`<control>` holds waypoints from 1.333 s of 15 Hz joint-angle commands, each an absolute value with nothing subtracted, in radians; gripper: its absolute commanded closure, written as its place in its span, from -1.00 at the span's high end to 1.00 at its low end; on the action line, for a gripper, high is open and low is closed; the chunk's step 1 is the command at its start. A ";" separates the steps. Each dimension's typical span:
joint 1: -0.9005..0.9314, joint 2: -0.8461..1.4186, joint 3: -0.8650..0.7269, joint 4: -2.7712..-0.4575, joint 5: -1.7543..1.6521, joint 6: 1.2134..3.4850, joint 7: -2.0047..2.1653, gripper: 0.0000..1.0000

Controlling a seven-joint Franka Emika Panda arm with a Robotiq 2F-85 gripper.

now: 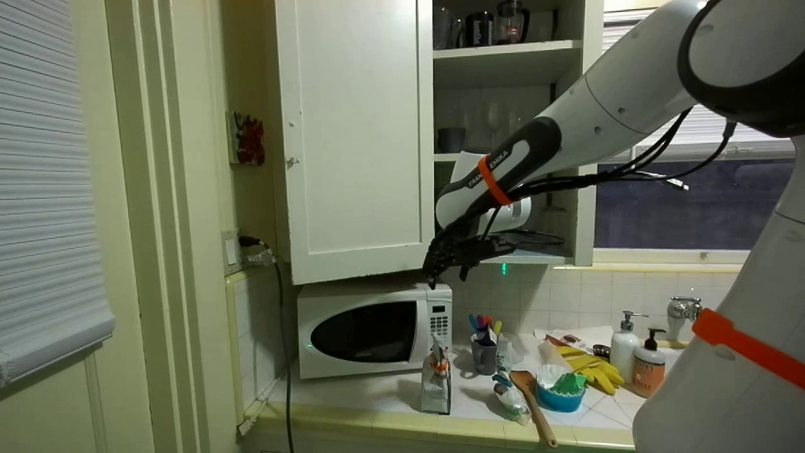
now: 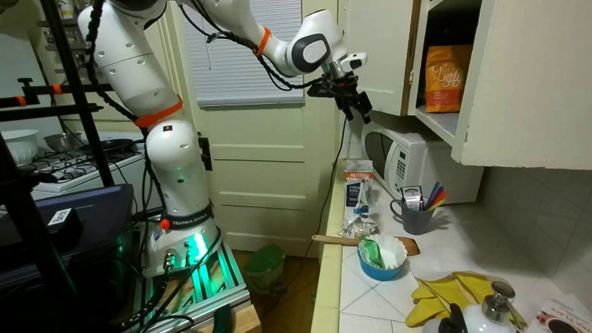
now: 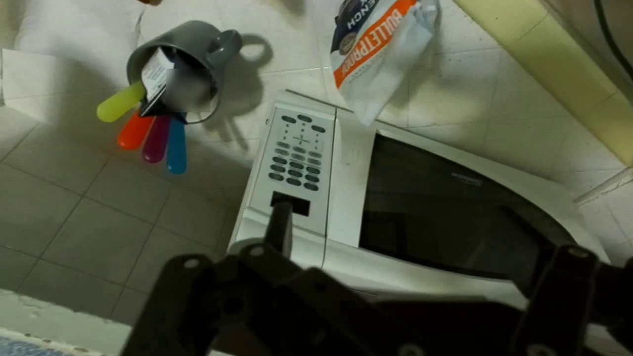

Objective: Put the orange packet on the counter.

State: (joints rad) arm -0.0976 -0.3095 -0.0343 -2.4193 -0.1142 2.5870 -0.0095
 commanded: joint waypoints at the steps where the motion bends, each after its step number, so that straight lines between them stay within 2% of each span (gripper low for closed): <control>1: -0.066 -0.348 -0.132 -2.423 -0.011 2.562 -0.163 1.00; 6: -0.083 -0.339 -0.098 -2.449 -0.034 2.624 -0.089 1.00; 12: -0.109 -0.267 -0.093 -2.417 0.001 3.011 0.021 1.00; 17: -0.149 -0.270 -0.129 -2.364 -0.045 2.964 -0.052 1.00; 20: -0.171 -0.249 -0.131 -2.344 -0.056 3.054 -0.045 1.00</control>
State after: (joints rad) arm -0.1529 -0.2758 -0.1293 -2.3723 -0.0373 2.9963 -0.0486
